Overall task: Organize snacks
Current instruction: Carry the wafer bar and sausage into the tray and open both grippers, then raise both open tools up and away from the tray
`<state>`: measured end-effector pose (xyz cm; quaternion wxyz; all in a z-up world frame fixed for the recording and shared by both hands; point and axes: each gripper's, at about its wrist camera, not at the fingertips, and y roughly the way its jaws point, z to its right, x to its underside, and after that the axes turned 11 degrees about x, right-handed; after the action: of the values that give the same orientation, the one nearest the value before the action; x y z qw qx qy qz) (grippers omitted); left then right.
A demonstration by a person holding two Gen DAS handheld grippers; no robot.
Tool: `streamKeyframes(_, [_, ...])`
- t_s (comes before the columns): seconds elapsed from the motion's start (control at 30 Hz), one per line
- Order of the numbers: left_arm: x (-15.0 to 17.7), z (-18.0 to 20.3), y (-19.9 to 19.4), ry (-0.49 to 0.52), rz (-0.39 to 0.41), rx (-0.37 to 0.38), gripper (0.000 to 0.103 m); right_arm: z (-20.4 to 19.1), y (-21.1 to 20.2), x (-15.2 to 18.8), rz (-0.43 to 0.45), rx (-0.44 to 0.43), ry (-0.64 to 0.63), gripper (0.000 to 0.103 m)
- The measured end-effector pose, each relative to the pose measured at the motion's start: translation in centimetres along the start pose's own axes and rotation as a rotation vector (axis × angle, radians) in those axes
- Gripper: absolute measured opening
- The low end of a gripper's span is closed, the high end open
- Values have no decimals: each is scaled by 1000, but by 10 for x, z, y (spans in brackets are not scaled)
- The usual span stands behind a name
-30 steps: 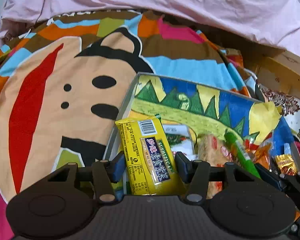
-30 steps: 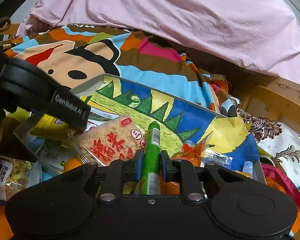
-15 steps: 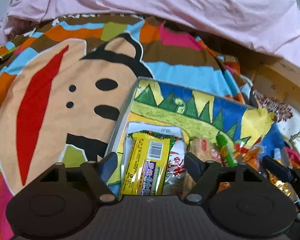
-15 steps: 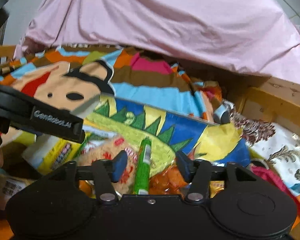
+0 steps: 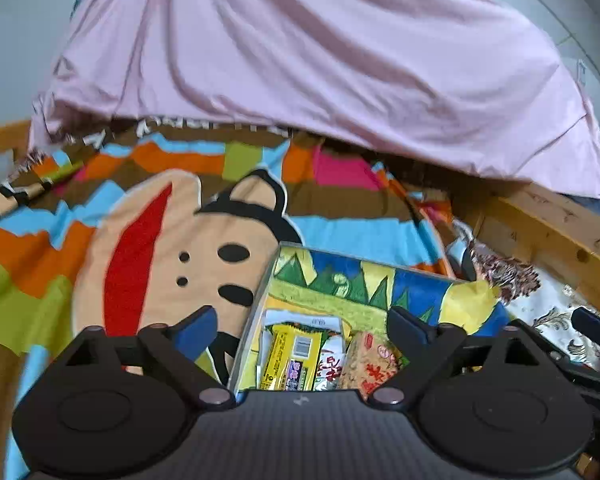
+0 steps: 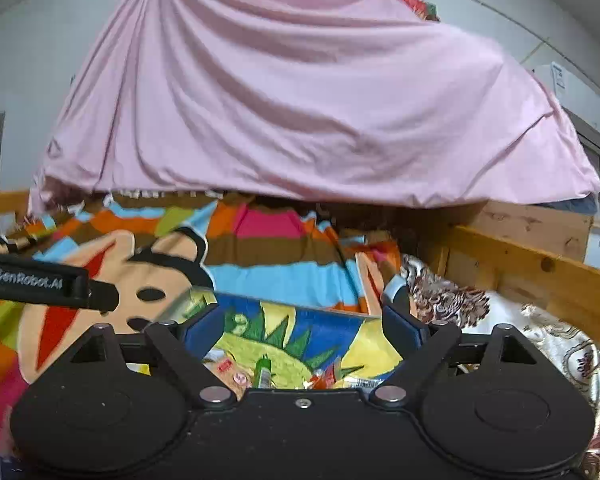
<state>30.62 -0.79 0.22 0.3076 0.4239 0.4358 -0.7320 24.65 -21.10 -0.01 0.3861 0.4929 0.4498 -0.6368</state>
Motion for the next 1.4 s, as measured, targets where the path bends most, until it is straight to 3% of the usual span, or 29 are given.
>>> streamKeyframes(0.23, [-1,12,-44,27,68,-10,102,14,-42,-13,64,-12,23,101])
streamKeyframes(0.63, [14,18,-106,49,115,-41,103,33,-108,-10,114,-27,32,102])
streamKeyframes(1.13, [52,38,-173,145,83,-131,103,41,-178,14,79,-46,-36,102])
streamKeyframes(1.4, [62,32,-197,104,57,-148,103,34,-210,29,55,-64,-101,102])
